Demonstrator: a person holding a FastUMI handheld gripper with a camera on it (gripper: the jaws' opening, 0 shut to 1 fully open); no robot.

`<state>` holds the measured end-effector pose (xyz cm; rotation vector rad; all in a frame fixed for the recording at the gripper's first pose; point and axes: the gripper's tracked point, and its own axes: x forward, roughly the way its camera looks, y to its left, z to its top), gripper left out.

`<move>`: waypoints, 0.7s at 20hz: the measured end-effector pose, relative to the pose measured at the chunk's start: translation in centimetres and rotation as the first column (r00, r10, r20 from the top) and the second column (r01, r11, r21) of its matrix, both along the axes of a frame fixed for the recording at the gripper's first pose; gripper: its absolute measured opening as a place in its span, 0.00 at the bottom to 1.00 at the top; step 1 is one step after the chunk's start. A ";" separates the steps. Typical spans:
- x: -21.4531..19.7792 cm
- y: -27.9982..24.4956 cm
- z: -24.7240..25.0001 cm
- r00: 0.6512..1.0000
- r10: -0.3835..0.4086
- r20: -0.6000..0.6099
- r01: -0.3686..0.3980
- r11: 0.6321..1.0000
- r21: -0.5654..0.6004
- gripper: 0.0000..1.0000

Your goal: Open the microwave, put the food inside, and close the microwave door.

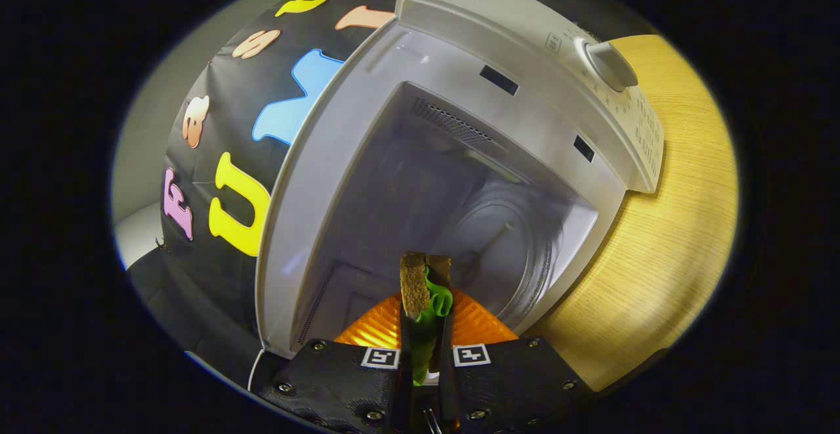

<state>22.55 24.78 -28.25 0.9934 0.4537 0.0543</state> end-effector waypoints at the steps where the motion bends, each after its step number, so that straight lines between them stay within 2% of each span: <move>1: 0.2 0.1 -0.2 1.000 -0.002 0.000 0.002 1.000 0.002 0.15; 6: 0.3 0.0 -1.5 1.000 -0.017 -0.017 0.016 0.999 -0.030 0.19; 7: 0.2 0.1 -1.9 0.999 -0.016 -0.028 0.015 0.999 -0.045 0.23; 10: -0.2 -0.2 -2.4 0.998 -0.018 -0.053 0.013 0.996 -0.084 0.28; 12: -0.7 -0.3 -3.0 0.996 -0.008 -0.091 -0.005 0.990 -0.140 0.34; 14: -1.2 -0.8 -3.2 0.993 0.006 -0.115 -0.032 0.974 -0.225 0.46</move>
